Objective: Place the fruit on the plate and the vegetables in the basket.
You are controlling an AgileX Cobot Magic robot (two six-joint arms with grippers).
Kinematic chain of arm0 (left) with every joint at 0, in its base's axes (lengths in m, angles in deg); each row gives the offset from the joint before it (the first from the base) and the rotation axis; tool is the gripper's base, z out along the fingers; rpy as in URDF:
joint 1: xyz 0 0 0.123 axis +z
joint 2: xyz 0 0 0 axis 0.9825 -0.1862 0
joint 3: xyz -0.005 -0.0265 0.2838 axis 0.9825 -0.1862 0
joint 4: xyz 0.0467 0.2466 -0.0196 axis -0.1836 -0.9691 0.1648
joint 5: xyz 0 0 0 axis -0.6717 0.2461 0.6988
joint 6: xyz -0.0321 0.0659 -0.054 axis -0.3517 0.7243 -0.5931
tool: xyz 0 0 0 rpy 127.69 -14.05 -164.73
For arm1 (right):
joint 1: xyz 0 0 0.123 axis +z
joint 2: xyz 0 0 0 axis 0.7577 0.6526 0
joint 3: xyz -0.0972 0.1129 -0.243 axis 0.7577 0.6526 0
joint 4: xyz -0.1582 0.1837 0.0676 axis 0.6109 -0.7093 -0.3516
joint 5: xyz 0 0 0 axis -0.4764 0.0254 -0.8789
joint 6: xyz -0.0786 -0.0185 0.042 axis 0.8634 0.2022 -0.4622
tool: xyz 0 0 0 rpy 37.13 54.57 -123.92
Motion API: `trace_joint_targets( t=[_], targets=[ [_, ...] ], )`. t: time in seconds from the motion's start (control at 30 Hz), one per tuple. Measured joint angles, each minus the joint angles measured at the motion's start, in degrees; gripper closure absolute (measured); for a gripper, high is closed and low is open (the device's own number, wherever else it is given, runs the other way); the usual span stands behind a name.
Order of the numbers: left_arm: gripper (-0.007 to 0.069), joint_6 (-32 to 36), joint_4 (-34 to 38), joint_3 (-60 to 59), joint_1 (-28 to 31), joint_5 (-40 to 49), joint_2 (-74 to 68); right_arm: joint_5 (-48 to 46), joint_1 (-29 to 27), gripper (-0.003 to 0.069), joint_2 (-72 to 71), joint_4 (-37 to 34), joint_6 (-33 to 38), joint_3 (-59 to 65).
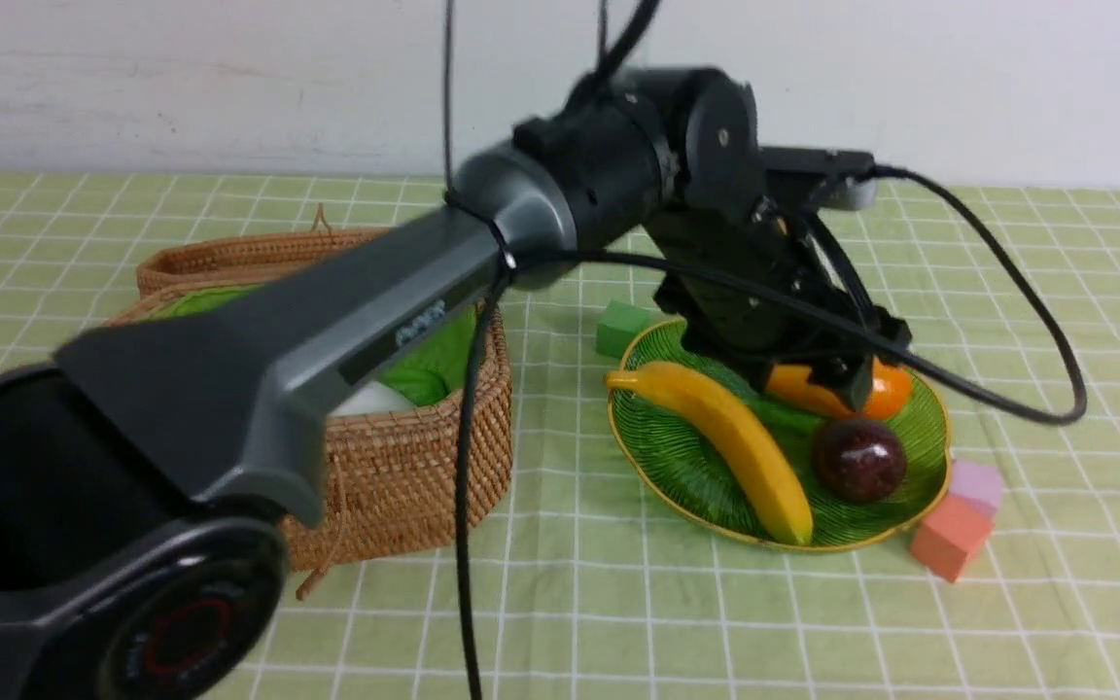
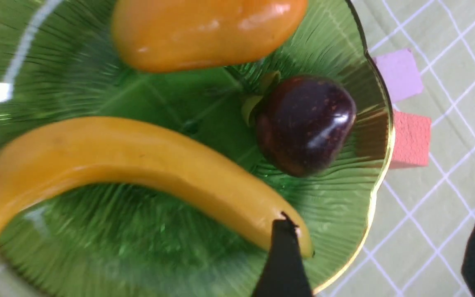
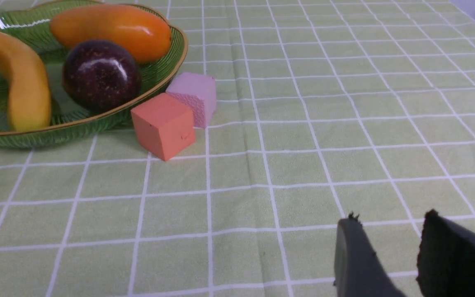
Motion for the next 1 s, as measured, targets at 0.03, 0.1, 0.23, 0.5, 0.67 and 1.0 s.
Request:
trace_joint_targets(
  t=[0.03, 0.1, 0.23, 0.5, 0.67, 1.0],
  targets=[
    [0.0158, -0.23, -0.92, 0.00, 0.40, 1.22, 2.09, 0.00, 0.00, 0.0419, 0.00, 0.00, 0.00, 0.00],
    [0.0266, -1.34, -3.80, 0.00, 1.35, 5.33, 8.14, 0.00, 0.00, 0.0419, 0.00, 0.00, 0.00, 0.00],
    [0.0511, -4.74, -12.47, 0.00, 3.14, 10.16, 20.95, 0.00, 0.00, 0.0419, 0.00, 0.00, 0.00, 0.00],
    [0.0638, -10.54, -28.48, -13.51, 8.85, 10.16, 52.17, 0.00, 0.00, 0.0419, 0.00, 0.00, 0.00, 0.00],
    [0.0638, -13.11, -30.15, -38.97, 11.09, 8.20, 77.10, 0.00, 0.00, 0.0419, 0.00, 0.00, 0.00, 0.00],
    [0.0638, -25.15, -31.10, -69.85, 11.18, -4.00, 112.00, 0.00, 0.00, 0.0419, 0.00, 0.00, 0.00, 0.00]
  ],
)
